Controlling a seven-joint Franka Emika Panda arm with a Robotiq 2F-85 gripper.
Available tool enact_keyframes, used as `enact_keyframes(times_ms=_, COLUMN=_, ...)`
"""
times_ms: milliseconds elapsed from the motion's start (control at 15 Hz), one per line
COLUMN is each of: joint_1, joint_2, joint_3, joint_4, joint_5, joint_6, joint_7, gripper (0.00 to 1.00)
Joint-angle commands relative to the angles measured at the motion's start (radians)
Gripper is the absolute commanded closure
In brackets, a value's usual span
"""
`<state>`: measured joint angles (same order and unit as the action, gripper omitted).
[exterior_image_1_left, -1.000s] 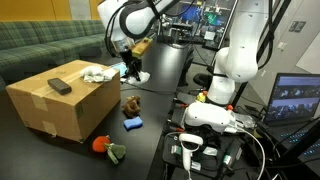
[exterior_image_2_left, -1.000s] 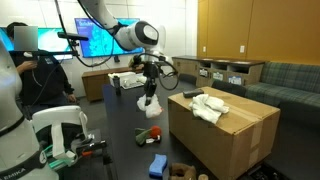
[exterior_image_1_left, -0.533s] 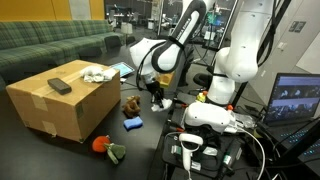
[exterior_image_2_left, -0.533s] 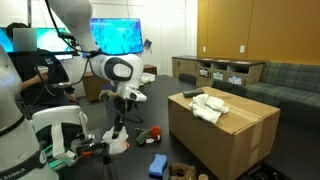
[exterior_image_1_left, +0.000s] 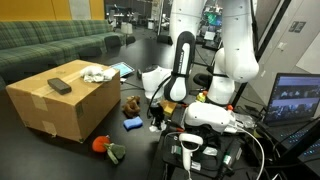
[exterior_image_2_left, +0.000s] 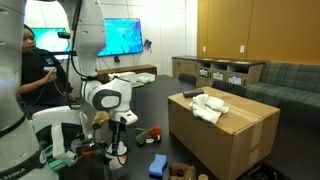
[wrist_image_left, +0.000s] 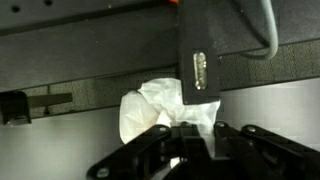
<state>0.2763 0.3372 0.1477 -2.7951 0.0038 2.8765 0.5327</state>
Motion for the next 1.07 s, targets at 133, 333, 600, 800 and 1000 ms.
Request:
enact_keyframes(times_ms=133, joint_1=0.127, joint_2=0.168, joint_3=-0.109, joint_4=0.039, joint_5=0.054, joint_6=0.226, joint_7=-0.020, gripper=0.89)
enact_keyframes(times_ms=333, joint_1=0.139, joint_2=0.206, joint_3=-0.127, joint_4=0.072, joint_5=0.100, joint_6=0.262, joint_7=-0.046, gripper=0.89)
enact_keyframes(times_ms=600, joint_1=0.148, joint_2=0.247, joint_3=-0.134, joint_4=0.108, joint_5=0.131, joint_6=0.277, joint_7=-0.085, gripper=0.89)
enact_keyframes(times_ms=800, joint_1=0.147, joint_2=0.272, joint_3=-0.136, joint_4=0.136, joint_5=0.128, joint_6=0.266, joint_7=-0.113, gripper=0.90)
enact_keyframes(times_ms=1000, joint_1=0.160, joint_2=0.291, joint_3=-0.147, joint_4=0.153, joint_5=0.130, joint_6=0.261, joint_7=-0.126, gripper=0.89)
